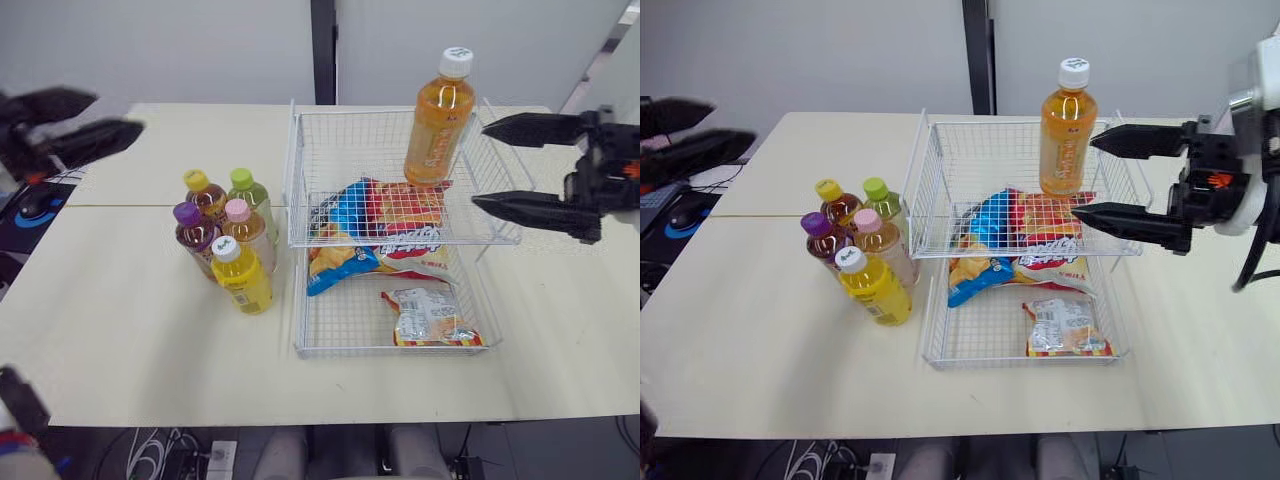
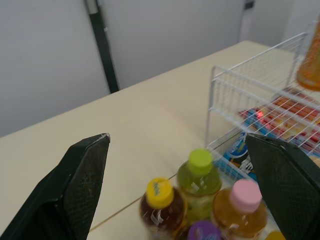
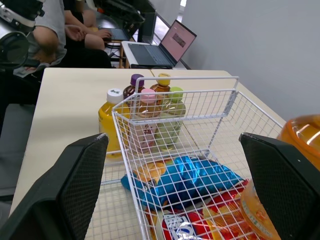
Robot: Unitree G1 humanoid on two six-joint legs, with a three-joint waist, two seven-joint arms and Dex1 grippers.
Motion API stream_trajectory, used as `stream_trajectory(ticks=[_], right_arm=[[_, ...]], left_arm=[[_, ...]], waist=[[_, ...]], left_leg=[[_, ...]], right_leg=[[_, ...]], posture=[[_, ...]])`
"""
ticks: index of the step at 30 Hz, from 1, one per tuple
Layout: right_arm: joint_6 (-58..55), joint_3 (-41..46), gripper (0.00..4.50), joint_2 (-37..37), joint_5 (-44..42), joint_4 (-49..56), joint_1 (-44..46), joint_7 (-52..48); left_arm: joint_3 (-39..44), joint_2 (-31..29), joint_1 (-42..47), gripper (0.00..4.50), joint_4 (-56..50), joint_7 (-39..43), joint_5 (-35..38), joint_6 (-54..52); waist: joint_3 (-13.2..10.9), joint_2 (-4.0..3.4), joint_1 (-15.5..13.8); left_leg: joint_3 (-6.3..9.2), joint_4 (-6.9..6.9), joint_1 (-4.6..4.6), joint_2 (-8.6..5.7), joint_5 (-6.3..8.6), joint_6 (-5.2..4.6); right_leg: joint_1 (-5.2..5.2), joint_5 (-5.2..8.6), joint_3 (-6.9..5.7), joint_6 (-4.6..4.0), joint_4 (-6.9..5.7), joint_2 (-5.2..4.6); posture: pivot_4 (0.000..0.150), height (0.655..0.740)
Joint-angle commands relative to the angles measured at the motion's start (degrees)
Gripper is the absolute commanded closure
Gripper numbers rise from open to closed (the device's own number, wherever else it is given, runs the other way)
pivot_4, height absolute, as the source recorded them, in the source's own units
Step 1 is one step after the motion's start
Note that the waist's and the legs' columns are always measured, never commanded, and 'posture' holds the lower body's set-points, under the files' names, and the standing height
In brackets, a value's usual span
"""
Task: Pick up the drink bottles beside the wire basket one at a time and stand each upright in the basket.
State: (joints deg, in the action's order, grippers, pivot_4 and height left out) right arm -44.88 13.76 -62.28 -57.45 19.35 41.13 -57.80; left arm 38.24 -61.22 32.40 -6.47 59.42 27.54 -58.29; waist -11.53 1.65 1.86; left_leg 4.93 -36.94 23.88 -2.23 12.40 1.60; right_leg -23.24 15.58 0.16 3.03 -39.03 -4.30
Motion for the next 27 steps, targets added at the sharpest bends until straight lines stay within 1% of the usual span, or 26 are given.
stream_trajectory(ticks=[1,3,6,7,9,11,13,15,17,22,27], right_arm=[[1.7,-1.2,0.00,1.4,1.4,-1.2,2.6,-2.2],[1.9,-2.1,0.00,2.2,1.9,-1.6,3.4,-3.0],[1.9,-3.3,0.00,3.3,2.8,-2.2,4.8,-4.3],[1.9,-3.7,0.00,3.7,2.9,-2.3,5.2,-4.8],[1.6,-4.6,0.00,4.5,3.0,-2.3,6.3,-5.5],[1.3,-5.1,0.00,5.1,3.2,-2.4,7.0,-6.0],[1.1,-5.7,0.00,5.8,3.3,-2.2,7.5,-6.4],[0.9,-6.0,0.00,6.4,3.6,-2.2,7.8,-6.6],[0.7,-6.1,0.00,6.8,3.7,-2.2,8.1,-6.6],[0.3,-6.4,0.00,7.6,4.2,-2.2,8.7,-6.7],[0.0,-6.5,0.00,7.9,4.5,-2.1,9.2,-6.7]], left_arm=[[10.2,2.7,-9.3,0.02,-5.7,-3.2,-0.8,1.9],[14.3,5.7,-14.5,0.02,-7.1,-4.6,0.1,2.4],[17.5,9.9,-22.2,0.02,-10.4,-4.4,2.0,3.8],[17.6,11.5,-25.0,0.02,-12.0,-4.4,2.3,4.8],[16.1,15.3,-26.4,0.02,-15.4,-7.6,3.4,5.6],[14.6,17.2,-26.0,0.02,-17.0,-10.6,4.0,6.4],[11.6,20.3,-23.6,0.02,-19.7,-15.5,4.9,6.4],[9.7,23.4,-21.1,0.02,-22.1,-19.8,7.6,4.6],[6.4,24.2,-20.9,0.02,-23.8,-22.0,7.4,5.1],[-1.0,27.3,-17.3,0.02,-24.8,-31.2,7.1,4.3],[-6.9,28.9,-15.8,0.02,-24.2,-36.8,5.2,5.8]], waist=[[0.0,0.00,-0.1],[0.0,0.01,-0.2],[0.0,0.05,-0.4],[0.0,0.06,-0.4],[0.0,0.07,-0.6],[0.1,0.14,-0.9],[0.1,0.21,-1.2],[0.1,0.22,-1.5],[0.2,0.27,-1.5],[0.2,0.27,-1.6],[0.2,0.28,-1.5]], left_leg=[[0.00,0.01,-0.01,0.00,0.00,0.00],[0.01,0.00,-0.03,0.01,0.00,0.00],[0.00,0.00,-0.04,0.01,0.00,0.00],[-0.01,-0.01,-0.05,0.01,0.00,0.00],[-0.01,-0.02,-0.04,0.01,0.01,0.01],[-0.03,-0.02,-0.06,0.01,0.01,0.01],[0.03,-0.03,-0.06,0.03,0.01,0.01],[-0.04,-0.04,-0.08,0.01,0.01,0.01],[-0.14,-0.06,-0.07,0.00,0.01,0.01],[-0.22,-0.05,-0.08,-0.01,0.01,0.00],[-0.24,-0.05,-0.09,-0.01,0.01,0.00]], right_leg=[[-0.01,0.00,0.05,0.00,0.02,-0.01],[-0.01,-0.01,0.11,0.01,0.02,-0.01],[-0.02,-0.02,0.16,0.02,0.04,-0.01],[-0.02,-0.02,0.19,0.02,0.04,-0.03],[-0.01,-0.06,0.23,0.03,0.06,-0.05],[-0.01,-0.09,0.31,0.03,0.06,-0.07],[0.00,-0.13,0.31,-0.01,0.06,-0.04],[0.01,-0.17,0.30,0.04,0.06,-0.03],[0.00,-0.21,0.32,0.10,0.07,-0.03],[-0.04,-0.23,0.39,0.11,0.07,-0.01],[-0.04,-0.23,0.40,0.12,0.06,0.01]], posture=[[0.150,0.7400],[0.150,0.7400],[0.150,0.7400],[0.150,0.7400],[0.150,0.7400],[0.150,0.7400],[0.150,0.7400],[0.150,0.7400],[0.150,0.7400],[0.150,0.7400],[0.150,0.7400]])
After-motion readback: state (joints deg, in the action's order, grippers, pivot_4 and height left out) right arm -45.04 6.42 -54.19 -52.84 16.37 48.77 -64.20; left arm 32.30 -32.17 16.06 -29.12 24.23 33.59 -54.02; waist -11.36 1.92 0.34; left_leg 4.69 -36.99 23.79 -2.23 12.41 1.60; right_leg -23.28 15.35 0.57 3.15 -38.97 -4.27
